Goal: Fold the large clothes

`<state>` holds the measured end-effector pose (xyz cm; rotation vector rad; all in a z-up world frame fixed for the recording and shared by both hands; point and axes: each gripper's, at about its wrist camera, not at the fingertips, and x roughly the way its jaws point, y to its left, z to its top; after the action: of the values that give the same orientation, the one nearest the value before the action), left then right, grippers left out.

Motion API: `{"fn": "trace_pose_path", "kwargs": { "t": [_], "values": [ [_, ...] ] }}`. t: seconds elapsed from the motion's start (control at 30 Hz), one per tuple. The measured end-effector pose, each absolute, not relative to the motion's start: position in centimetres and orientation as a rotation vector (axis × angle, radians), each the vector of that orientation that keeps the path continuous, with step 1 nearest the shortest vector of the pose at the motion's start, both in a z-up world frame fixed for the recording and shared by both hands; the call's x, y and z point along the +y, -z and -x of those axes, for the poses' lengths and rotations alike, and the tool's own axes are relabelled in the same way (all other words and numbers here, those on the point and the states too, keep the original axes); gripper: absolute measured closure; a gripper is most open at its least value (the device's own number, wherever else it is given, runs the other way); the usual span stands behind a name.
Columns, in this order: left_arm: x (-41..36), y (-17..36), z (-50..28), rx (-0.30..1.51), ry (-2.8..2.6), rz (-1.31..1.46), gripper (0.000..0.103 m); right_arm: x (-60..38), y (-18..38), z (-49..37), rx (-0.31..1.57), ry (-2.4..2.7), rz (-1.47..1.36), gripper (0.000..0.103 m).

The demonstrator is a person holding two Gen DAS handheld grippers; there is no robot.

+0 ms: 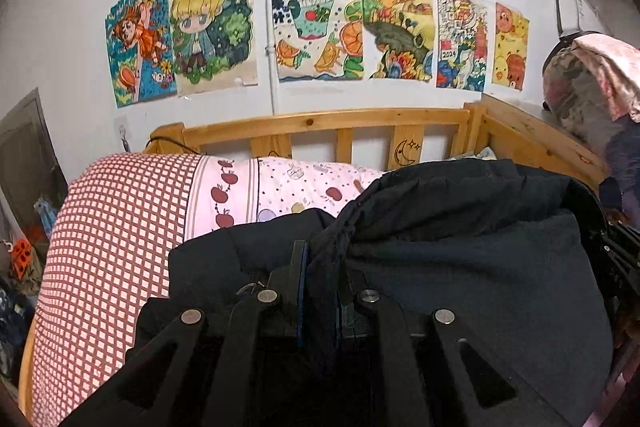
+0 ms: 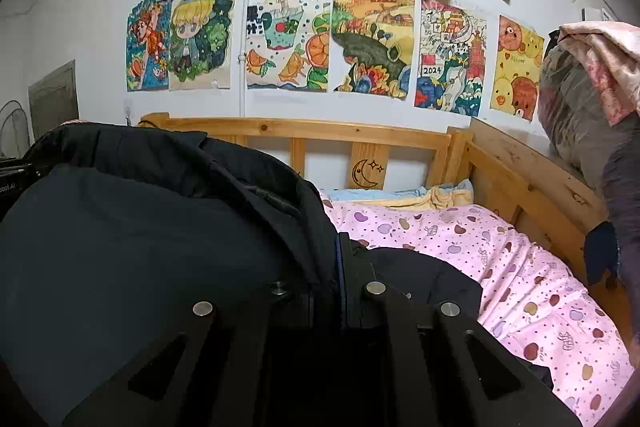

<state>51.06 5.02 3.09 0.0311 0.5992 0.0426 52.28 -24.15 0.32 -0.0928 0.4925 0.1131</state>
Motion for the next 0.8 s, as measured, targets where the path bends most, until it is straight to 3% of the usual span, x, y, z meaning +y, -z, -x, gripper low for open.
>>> {"fn": "trace_pose_path", "kwargs": {
  "t": [0.27, 0.47, 0.5, 0.57, 0.63, 0.67, 0.7, 0.8],
  "values": [
    [5.3, -1.8, -52.6, 0.636, -0.05, -0.023, 0.089, -23.6, 1.0, -53.7, 0.539, -0.111, 0.102, 0.094],
    [5.6, -2.0, -52.3, 0.653, -0.041, -0.004, 0.082, -24.7, 0.4, -53.2, 0.531, -0.147, 0.053, 0.082],
    [5.5, -2.1, -52.2, 0.662, -0.051, -0.005, 0.078, -24.9, 0.3, -53.1, 0.53, -0.148, 0.048, 0.08],
    [5.4, -2.4, -52.0, 0.665, -0.072, -0.006, 0.066, -25.3, -0.1, -52.5, 0.517, -0.155, 0.036, 0.06],
    [5.5, -3.1, -51.4, 0.646, -0.077, 0.007, 0.042, -25.7, -0.7, -51.8, 0.495, -0.168, 0.025, 0.042],
    [5.6, -3.5, -51.0, 0.625, -0.083, 0.016, 0.024, -26.0, -1.1, -51.3, 0.479, -0.172, 0.024, 0.037],
    [5.8, -4.0, -50.3, 0.596, -0.095, 0.026, 0.016, -26.2, -1.6, -50.7, 0.462, -0.173, 0.029, 0.035],
    [6.1, -5.0, -48.7, 0.551, -0.085, 0.053, 0.012, -27.0, -2.8, -49.3, 0.442, -0.181, 0.032, 0.031]
  ]
}}
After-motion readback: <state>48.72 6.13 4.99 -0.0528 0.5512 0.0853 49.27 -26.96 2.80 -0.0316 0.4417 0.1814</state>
